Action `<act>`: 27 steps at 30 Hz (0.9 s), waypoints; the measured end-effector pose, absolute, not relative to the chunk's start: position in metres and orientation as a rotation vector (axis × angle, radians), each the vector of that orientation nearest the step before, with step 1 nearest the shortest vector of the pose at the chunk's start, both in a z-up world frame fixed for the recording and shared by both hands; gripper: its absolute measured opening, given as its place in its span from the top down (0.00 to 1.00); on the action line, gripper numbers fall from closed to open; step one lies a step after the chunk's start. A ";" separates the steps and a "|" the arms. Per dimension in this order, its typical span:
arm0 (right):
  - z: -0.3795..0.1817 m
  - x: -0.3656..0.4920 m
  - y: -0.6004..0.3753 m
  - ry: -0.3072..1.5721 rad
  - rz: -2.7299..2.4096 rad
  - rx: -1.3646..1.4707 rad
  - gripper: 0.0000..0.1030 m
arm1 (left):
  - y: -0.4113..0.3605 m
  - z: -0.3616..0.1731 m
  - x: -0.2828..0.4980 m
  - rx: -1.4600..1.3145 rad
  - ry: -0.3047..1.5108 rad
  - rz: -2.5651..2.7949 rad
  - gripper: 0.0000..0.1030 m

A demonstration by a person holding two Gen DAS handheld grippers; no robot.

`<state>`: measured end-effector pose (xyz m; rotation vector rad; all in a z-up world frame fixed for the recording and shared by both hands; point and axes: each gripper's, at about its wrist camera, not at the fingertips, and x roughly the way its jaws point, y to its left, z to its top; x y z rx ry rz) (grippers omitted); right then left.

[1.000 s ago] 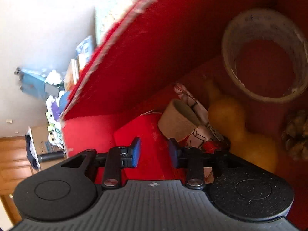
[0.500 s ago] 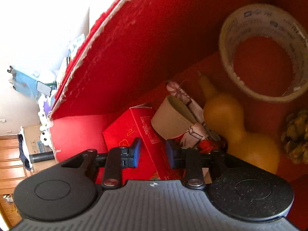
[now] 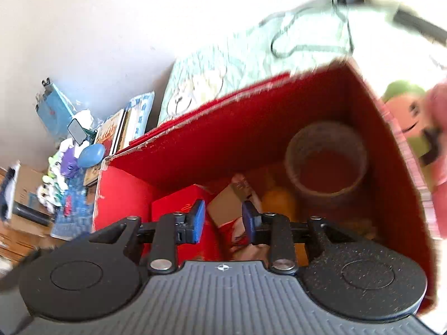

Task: Organize objects
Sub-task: 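Withdraw the right tool up out of the big red box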

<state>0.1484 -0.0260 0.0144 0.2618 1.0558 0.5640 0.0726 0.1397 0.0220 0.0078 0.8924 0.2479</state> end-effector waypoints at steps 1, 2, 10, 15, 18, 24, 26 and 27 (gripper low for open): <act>0.017 0.142 -0.033 1.032 0.561 0.243 0.68 | 0.138 0.023 0.073 0.012 0.896 0.251 0.07; 0.020 0.136 -0.038 1.008 0.559 0.225 0.68 | 0.136 0.024 0.073 0.012 0.898 0.255 0.07; 0.036 0.136 -0.008 0.858 0.505 0.146 0.53 | 0.123 0.029 0.066 0.005 0.900 0.267 0.07; 0.046 0.125 -0.025 0.824 0.500 0.131 0.53 | 0.111 0.034 0.060 0.016 0.888 0.273 0.07; 0.049 0.119 -0.035 0.813 0.506 0.122 0.53 | 0.107 0.036 0.058 0.015 0.893 0.286 0.07; 0.051 0.116 -0.043 0.820 0.533 0.109 0.53 | 0.098 0.038 0.050 0.005 0.903 0.322 0.07; 0.051 0.117 -0.046 0.823 0.547 0.110 0.53 | 0.094 0.039 0.049 -0.002 0.901 0.332 0.07; 0.052 0.117 -0.049 0.822 0.555 0.106 0.53 | 0.092 0.041 0.048 -0.004 0.899 0.342 0.07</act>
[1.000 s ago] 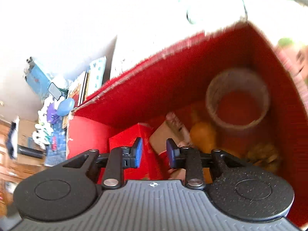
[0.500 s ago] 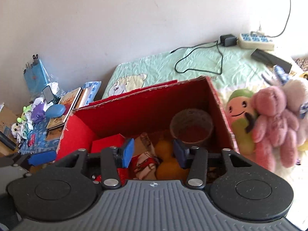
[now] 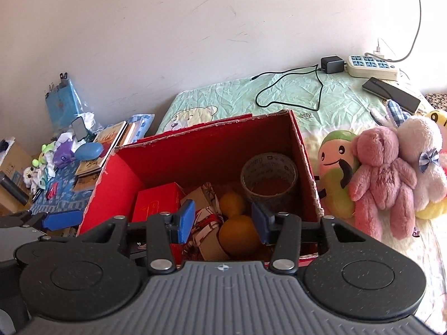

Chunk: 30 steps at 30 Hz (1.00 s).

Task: Organize objects
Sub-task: 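Withdraw the right tool up out of the big red box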

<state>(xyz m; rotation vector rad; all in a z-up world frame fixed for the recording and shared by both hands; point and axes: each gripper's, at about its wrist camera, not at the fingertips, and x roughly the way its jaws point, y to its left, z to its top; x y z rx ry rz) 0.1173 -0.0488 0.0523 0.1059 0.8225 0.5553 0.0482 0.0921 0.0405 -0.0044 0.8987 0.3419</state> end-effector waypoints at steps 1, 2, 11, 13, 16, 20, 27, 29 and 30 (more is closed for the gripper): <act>0.053 0.118 -0.051 0.820 0.561 0.103 0.53 | 0.089 0.042 0.048 -0.006 0.895 0.354 0.07; 0.054 0.119 -0.054 0.817 0.568 0.101 0.53 | 0.086 0.043 0.048 -0.009 0.892 0.366 0.07; 0.063 0.132 -0.087 0.821 0.641 0.106 0.48 | 0.053 0.051 0.052 -0.044 0.862 0.441 0.04; 0.064 0.135 -0.092 0.824 0.657 0.101 0.48 | 0.047 0.052 0.055 -0.045 0.864 0.456 0.04; 0.066 0.138 -0.100 0.822 0.681 0.096 0.47 | 0.039 0.051 0.058 -0.053 0.870 0.474 0.04; 0.067 0.141 -0.105 0.821 0.696 0.067 0.48 | 0.029 0.048 0.062 -0.040 0.884 0.506 0.04; 0.069 0.143 -0.104 0.816 0.693 0.047 0.48 | 0.035 0.044 0.065 -0.079 0.921 0.508 0.04; 0.068 0.142 -0.100 0.821 0.692 0.051 0.48 | 0.039 0.043 0.066 -0.073 0.930 0.516 0.04; 0.068 0.141 -0.097 0.824 0.690 0.053 0.48 | 0.041 0.043 0.065 -0.073 0.934 0.516 0.04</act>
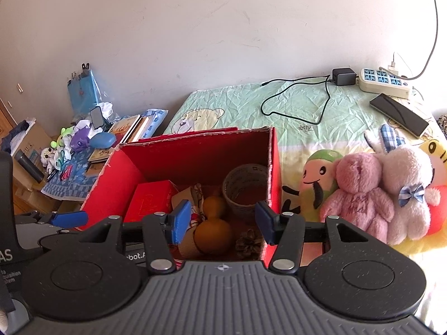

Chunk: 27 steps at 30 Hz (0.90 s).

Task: Organize objects

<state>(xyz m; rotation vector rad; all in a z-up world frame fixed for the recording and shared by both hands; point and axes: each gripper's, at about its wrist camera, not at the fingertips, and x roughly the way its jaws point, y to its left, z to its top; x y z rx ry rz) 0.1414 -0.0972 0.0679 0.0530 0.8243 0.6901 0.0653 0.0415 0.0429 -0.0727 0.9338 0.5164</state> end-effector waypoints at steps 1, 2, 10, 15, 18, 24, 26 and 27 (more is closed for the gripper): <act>0.067 0.140 -0.094 0.827 0.687 0.055 0.48 | 0.045 0.042 0.065 -0.076 0.940 0.516 0.04; 0.067 0.139 -0.090 0.831 0.683 0.055 0.47 | 0.049 0.042 0.065 -0.080 0.949 0.512 0.04; 0.066 0.129 -0.062 0.841 0.612 0.051 0.47 | 0.083 0.040 0.060 -0.094 0.984 0.473 0.04; 0.062 0.123 -0.050 0.858 0.538 0.061 0.47 | 0.101 0.037 0.057 -0.105 0.997 0.428 0.04; 0.060 0.116 -0.045 0.856 0.492 0.063 0.45 | 0.110 0.037 0.055 -0.097 0.995 0.404 0.04; 0.059 0.104 -0.038 0.859 0.421 0.054 0.41 | 0.118 0.035 0.052 -0.076 1.002 0.366 0.04; 0.060 0.102 -0.036 0.864 0.402 0.044 0.39 | 0.120 0.035 0.051 -0.073 1.004 0.359 0.04; 0.061 0.101 -0.035 0.863 0.395 0.040 0.37 | 0.121 0.036 0.050 -0.071 1.002 0.360 0.04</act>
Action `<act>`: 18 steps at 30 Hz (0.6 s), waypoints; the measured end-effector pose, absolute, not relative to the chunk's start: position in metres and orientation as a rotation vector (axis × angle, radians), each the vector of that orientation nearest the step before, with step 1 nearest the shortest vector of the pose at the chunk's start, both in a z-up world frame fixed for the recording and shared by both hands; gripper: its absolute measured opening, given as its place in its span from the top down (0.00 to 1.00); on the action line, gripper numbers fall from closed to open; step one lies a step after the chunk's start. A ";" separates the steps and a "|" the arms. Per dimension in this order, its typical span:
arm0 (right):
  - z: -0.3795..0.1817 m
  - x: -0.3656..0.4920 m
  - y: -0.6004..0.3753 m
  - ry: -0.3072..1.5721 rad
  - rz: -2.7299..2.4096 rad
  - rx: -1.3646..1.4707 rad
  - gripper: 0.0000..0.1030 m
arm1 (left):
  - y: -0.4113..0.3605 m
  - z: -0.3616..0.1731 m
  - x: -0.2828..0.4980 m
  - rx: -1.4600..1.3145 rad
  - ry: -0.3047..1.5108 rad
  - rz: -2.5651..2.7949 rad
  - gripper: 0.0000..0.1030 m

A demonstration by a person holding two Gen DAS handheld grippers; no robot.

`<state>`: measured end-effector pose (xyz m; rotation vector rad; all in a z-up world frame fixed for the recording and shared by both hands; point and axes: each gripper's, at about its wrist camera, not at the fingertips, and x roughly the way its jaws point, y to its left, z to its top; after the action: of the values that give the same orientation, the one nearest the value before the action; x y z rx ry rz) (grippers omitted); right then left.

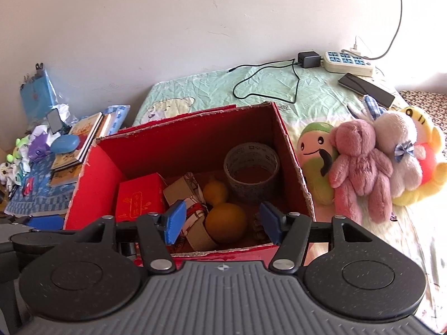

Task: Organize objects

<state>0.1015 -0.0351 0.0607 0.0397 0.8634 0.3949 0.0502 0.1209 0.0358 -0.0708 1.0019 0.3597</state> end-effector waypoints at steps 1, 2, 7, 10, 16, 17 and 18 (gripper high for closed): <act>0.061 0.101 -0.034 0.860 0.387 0.038 0.36 | 0.122 0.037 0.049 -0.068 0.997 0.366 0.04; 0.062 0.101 -0.034 0.856 0.376 0.037 0.35 | 0.124 0.037 0.049 -0.066 0.995 0.372 0.04; 0.063 0.105 -0.032 0.860 0.361 0.032 0.33 | 0.131 0.041 0.050 -0.075 0.995 0.388 0.04; 0.063 0.108 -0.030 0.859 0.368 0.014 0.32 | 0.130 0.042 0.052 -0.071 0.987 0.403 0.04; 0.062 0.115 -0.029 0.859 0.374 -0.006 0.32 | 0.125 0.043 0.055 -0.065 0.978 0.433 0.04; 0.061 0.117 -0.029 0.864 0.378 -0.012 0.32 | 0.125 0.042 0.056 -0.073 0.982 0.431 0.04; 0.060 0.117 -0.029 0.869 0.380 -0.019 0.32 | 0.125 0.040 0.056 -0.082 0.987 0.426 0.04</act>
<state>0.1175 -0.0286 0.0599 -0.0192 0.8690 0.3799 0.0563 0.1251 0.0400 -0.0823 0.9873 0.4259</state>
